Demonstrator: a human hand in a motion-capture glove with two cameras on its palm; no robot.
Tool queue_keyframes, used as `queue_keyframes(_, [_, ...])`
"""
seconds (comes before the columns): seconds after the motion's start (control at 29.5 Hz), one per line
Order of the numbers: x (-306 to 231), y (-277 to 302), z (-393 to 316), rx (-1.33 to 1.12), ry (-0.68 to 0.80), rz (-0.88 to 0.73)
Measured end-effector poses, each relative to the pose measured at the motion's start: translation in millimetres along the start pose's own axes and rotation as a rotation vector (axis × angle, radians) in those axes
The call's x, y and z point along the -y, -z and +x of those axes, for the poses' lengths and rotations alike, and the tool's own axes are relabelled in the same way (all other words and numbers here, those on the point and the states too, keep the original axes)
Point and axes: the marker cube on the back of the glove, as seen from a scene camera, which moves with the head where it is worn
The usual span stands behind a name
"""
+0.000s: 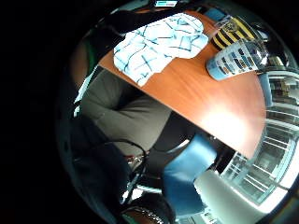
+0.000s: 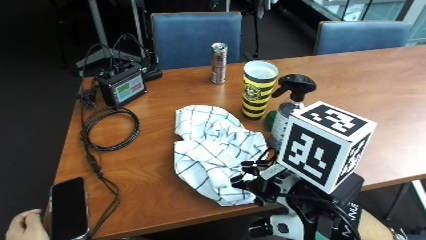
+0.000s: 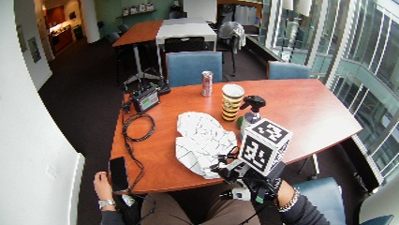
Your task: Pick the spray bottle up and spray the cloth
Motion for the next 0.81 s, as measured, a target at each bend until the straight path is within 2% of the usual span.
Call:
queue_keyframes(0.58, [5.2,1.6,13.0,0.002,-0.028,0.007])
queue_keyframes(0.81, [30.9,38.9,41.7,-0.012,-0.063,0.163])
